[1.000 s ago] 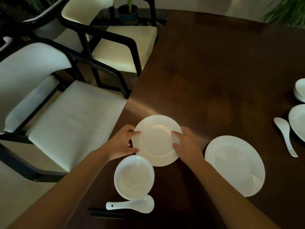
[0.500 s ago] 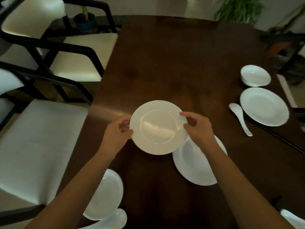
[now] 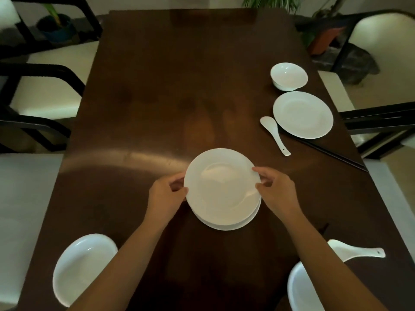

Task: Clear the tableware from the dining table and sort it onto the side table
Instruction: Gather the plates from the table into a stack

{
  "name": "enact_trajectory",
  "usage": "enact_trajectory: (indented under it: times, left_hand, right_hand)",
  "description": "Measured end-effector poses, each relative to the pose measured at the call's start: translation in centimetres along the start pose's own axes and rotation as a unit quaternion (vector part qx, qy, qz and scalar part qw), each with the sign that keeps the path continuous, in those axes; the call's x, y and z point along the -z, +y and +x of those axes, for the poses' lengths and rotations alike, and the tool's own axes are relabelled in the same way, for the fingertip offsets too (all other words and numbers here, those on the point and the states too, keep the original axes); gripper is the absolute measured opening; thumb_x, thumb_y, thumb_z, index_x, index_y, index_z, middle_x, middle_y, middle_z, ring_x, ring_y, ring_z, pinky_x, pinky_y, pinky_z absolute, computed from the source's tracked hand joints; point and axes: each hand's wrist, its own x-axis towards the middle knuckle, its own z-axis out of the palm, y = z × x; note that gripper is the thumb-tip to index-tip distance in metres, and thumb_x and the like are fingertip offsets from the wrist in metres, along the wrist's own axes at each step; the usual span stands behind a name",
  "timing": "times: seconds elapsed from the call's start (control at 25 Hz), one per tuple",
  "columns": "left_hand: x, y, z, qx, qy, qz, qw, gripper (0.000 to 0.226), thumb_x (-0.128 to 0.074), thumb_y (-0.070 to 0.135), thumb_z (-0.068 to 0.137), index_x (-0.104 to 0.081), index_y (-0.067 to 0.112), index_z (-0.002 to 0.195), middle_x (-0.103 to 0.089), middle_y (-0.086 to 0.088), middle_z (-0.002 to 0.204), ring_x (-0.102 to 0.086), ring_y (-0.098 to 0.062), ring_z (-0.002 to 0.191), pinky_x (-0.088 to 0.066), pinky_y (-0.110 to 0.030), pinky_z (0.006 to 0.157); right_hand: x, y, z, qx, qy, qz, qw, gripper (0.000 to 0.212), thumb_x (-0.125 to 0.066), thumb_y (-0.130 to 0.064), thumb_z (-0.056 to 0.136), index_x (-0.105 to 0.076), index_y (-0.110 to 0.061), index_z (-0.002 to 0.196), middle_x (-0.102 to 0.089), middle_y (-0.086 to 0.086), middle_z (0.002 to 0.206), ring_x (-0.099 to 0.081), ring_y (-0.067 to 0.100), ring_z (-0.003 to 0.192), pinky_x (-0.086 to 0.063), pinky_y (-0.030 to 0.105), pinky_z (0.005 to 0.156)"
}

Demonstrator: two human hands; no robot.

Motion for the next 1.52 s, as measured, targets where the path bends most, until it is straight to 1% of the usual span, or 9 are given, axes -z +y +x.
enact_trajectory:
  times: [0.32, 0.52, 0.64, 0.92, 1.0, 1.12, 1.32, 1.4, 1.52]
  left_hand:
    - [-1.8, -1.2, -1.0, 0.007, 0.026, 0.046, 0.999, 0.042, -0.063, -0.002, 0.079, -0.066, 0.022, 0.114, -0.066, -0.005, 0.096, -0.063, -0.020, 0.088, -0.055, -0.047, 0.083]
    - [-1.8, -1.3, -1.0, 0.072, 0.012, 0.040, 0.997, 0.040, -0.062, 0.008, 0.084, -0.059, 0.021, 0.122, -0.062, 0.007, 0.091, -0.063, -0.015, 0.083, -0.057, -0.030, 0.067]
    - [-2.1, -1.4, -1.6, 0.176, -0.029, -0.032, 0.984, 0.035, -0.057, 0.010, 0.088, -0.054, 0.015, 0.123, -0.065, 0.003, 0.094, -0.065, -0.015, 0.087, -0.055, -0.020, 0.055]
    - [-4.1, 0.8, 0.1, 0.199, -0.014, -0.129, 0.971, 0.034, -0.057, 0.005, 0.088, -0.055, 0.013, 0.120, -0.065, 0.001, 0.093, -0.063, -0.015, 0.090, -0.055, -0.026, 0.060]
    - [-5.2, 1.4, 0.6, 0.208, -0.010, -0.146, 0.967, 0.033, -0.056, 0.004, 0.088, -0.055, 0.013, 0.120, -0.065, 0.000, 0.092, -0.062, -0.014, 0.086, -0.054, -0.027, 0.060]
    - [-6.4, 1.9, 1.1, 0.223, 0.001, -0.159, 0.962, 0.037, -0.056, 0.004, 0.088, -0.053, 0.012, 0.123, -0.063, -0.006, 0.102, -0.062, -0.016, 0.086, -0.053, -0.033, 0.065]
    - [-7.5, 1.6, 1.7, 0.234, 0.016, -0.174, 0.956, 0.041, -0.057, 0.003, 0.087, -0.051, 0.011, 0.127, -0.057, -0.010, 0.114, -0.059, -0.027, 0.097, -0.052, -0.040, 0.075]
    - [-7.5, 1.4, 1.7, 0.234, 0.021, -0.184, 0.955, 0.040, -0.056, 0.002, 0.087, -0.051, 0.009, 0.126, -0.056, -0.009, 0.112, -0.059, -0.028, 0.095, -0.051, -0.041, 0.078]
    - [-7.3, 1.0, 1.7, 0.236, 0.020, -0.198, 0.951, 0.038, -0.056, 0.002, 0.087, -0.053, 0.009, 0.125, -0.058, -0.011, 0.112, -0.060, -0.027, 0.092, -0.050, -0.041, 0.080]
  right_hand:
    - [-0.5, 1.6, 0.4, -0.018, 0.000, -0.005, 1.000, 0.032, -0.065, -0.015, 0.083, -0.065, -0.020, 0.114, -0.070, -0.003, 0.106, -0.056, 0.003, 0.076, -0.042, 0.012, 0.067]
    - [-0.5, 1.8, 0.6, -0.028, -0.010, 0.027, 0.999, 0.033, -0.066, -0.016, 0.083, -0.061, -0.023, 0.114, -0.063, -0.010, 0.098, -0.055, 0.001, 0.077, -0.037, 0.006, 0.064]
    - [-0.6, 2.1, 0.7, -0.066, -0.016, 0.052, 0.996, 0.028, -0.066, -0.014, 0.082, -0.064, -0.022, 0.109, -0.061, -0.012, 0.089, -0.055, -0.003, 0.073, -0.040, 0.009, 0.063]
    - [1.5, 1.8, 2.9, -0.103, 0.036, 0.113, 0.988, 0.019, -0.064, -0.013, 0.081, -0.068, -0.017, 0.099, -0.067, -0.006, 0.086, -0.065, 0.010, 0.081, -0.054, 0.027, 0.075]
    - [4.1, 2.4, 4.0, -0.136, 0.074, 0.201, 0.967, 0.012, -0.065, -0.014, 0.082, -0.068, -0.017, 0.094, -0.068, -0.002, 0.084, -0.068, 0.013, 0.077, -0.057, 0.026, 0.068]
    - [9.1, 3.6, 7.5, -0.190, 0.126, 0.399, 0.888, 0.012, -0.061, -0.006, 0.085, -0.065, -0.005, 0.096, -0.066, 0.008, 0.084, -0.065, 0.016, 0.071, -0.057, 0.024, 0.064]
    - [14.7, 6.4, 15.7, -0.260, 0.202, 0.247, 0.911, 0.046, -0.066, -0.013, 0.083, -0.052, 0.000, 0.124, -0.060, 0.018, 0.119, -0.064, 0.025, 0.086, -0.056, 0.037, 0.083]
    - [15.0, 6.5, 17.8, -0.281, 0.169, 0.219, 0.919, 0.037, -0.065, -0.011, 0.081, -0.056, 0.004, 0.115, -0.062, 0.020, 0.118, -0.065, 0.032, 0.095, -0.055, 0.042, 0.085]
    - [14.7, 6.3, 19.1, -0.299, 0.140, 0.275, 0.903, 0.015, -0.059, 0.001, 0.081, -0.056, -0.002, 0.096, -0.061, 0.017, 0.110, -0.063, 0.033, 0.098, -0.058, 0.038, 0.068]
